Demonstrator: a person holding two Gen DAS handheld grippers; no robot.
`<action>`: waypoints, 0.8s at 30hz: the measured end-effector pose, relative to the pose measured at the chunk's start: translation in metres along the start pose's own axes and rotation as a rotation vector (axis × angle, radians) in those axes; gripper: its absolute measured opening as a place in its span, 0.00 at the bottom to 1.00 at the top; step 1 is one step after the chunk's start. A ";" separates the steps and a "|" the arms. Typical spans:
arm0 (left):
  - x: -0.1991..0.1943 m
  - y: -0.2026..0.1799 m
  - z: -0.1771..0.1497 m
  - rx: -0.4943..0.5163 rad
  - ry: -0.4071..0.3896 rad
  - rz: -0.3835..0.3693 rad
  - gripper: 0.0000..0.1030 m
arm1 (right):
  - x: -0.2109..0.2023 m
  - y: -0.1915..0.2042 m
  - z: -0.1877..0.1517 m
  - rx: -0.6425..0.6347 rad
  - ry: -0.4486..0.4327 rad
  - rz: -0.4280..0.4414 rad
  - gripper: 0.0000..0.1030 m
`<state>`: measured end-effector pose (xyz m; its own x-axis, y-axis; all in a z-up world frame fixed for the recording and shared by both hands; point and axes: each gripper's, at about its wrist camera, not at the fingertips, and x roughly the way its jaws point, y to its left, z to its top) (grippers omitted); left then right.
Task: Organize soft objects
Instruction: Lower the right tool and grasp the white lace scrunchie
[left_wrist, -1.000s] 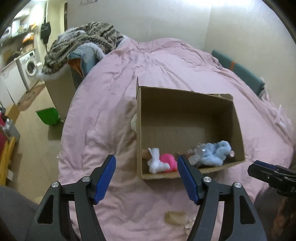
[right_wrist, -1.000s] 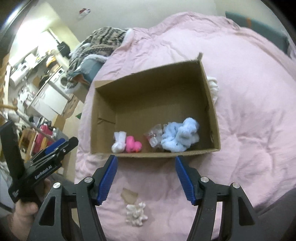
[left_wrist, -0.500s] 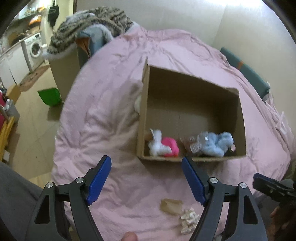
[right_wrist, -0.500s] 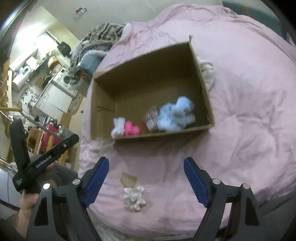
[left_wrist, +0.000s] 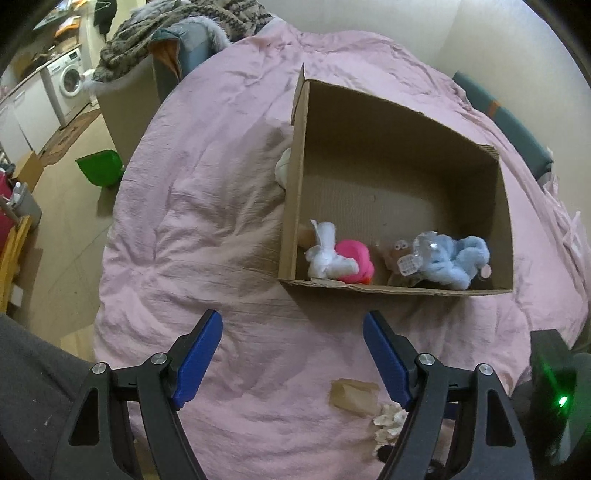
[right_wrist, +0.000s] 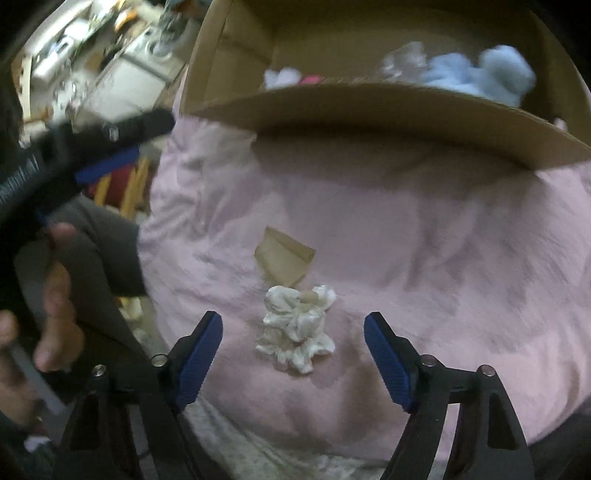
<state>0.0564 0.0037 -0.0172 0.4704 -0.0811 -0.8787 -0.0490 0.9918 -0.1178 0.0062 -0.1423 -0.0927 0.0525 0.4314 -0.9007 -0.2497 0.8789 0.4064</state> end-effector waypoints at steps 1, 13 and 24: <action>0.003 -0.001 0.000 0.003 0.005 0.009 0.74 | 0.005 0.001 0.000 -0.005 0.011 -0.002 0.73; 0.016 -0.005 -0.002 0.005 0.056 -0.034 0.74 | 0.017 0.000 0.001 -0.046 0.013 -0.047 0.16; 0.041 -0.028 -0.027 0.069 0.200 -0.091 0.73 | -0.063 -0.046 0.010 0.154 -0.296 -0.029 0.16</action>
<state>0.0531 -0.0301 -0.0620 0.2858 -0.1813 -0.9410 0.0491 0.9834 -0.1746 0.0238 -0.2077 -0.0534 0.3413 0.4264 -0.8377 -0.0958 0.9023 0.4203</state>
